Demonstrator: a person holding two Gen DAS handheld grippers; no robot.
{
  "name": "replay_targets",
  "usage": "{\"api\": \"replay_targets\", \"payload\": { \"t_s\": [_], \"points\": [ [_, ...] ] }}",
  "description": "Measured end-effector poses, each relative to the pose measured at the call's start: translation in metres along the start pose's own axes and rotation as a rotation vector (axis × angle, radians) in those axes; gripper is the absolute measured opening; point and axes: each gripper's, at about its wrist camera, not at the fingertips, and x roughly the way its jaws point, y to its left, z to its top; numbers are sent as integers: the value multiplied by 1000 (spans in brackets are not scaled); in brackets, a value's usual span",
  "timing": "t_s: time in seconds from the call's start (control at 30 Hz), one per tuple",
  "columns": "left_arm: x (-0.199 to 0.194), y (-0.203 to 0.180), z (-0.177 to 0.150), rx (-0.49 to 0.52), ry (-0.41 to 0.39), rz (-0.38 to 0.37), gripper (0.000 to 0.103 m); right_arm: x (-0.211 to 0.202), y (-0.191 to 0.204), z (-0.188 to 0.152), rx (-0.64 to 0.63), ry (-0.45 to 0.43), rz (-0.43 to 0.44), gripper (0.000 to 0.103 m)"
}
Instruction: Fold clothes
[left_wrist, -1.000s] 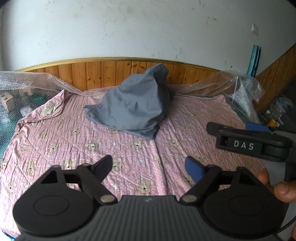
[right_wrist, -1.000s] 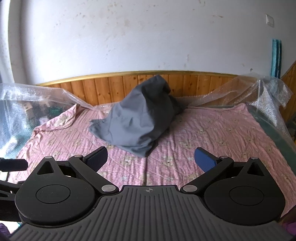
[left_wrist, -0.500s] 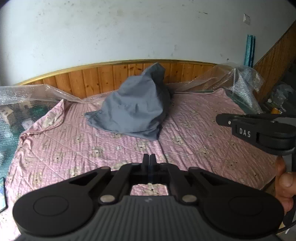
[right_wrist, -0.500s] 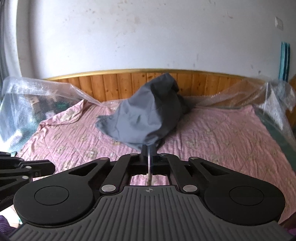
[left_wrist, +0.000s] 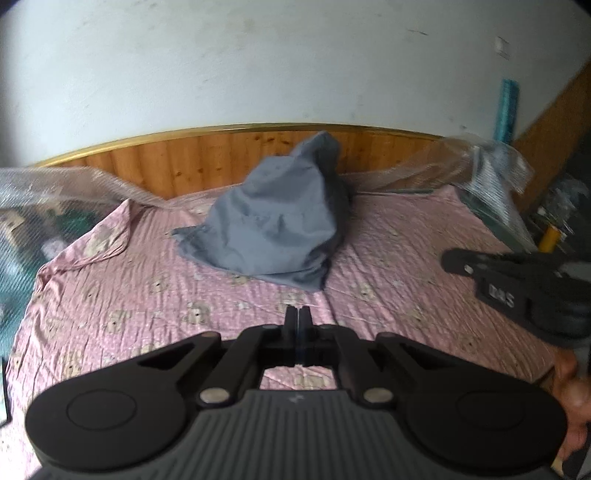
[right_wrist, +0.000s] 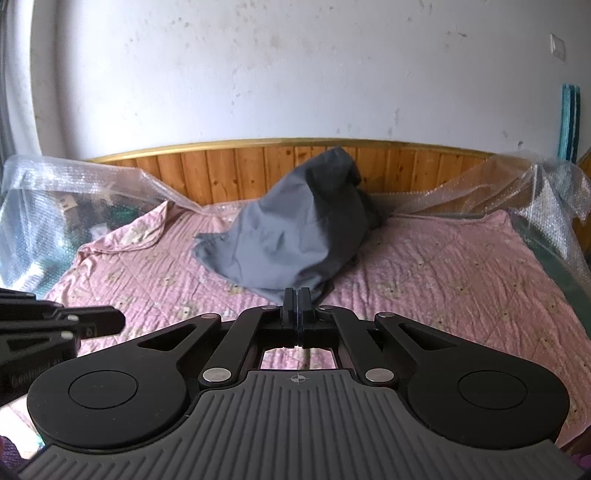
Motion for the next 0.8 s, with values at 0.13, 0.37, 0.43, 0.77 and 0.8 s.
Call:
{"api": "replay_targets", "payload": {
  "t_s": [0.13,0.37,0.43,0.77,0.8],
  "points": [
    [16,17,14,-69,2,-22,101,13,-2,4,-5,15,-31,52],
    [77,42,40,-154,42,6,103,68,-45,6,75,3,-40,101],
    [98,50,49,-187,59,12,103,90,-59,8,99,23,-27,101],
    [228,85,104,-282,101,119,103,294,-61,74,64,89,121,101],
    [242,90,106,-303,110,138,103,325,-54,78,25,110,136,101]
  ]
}}
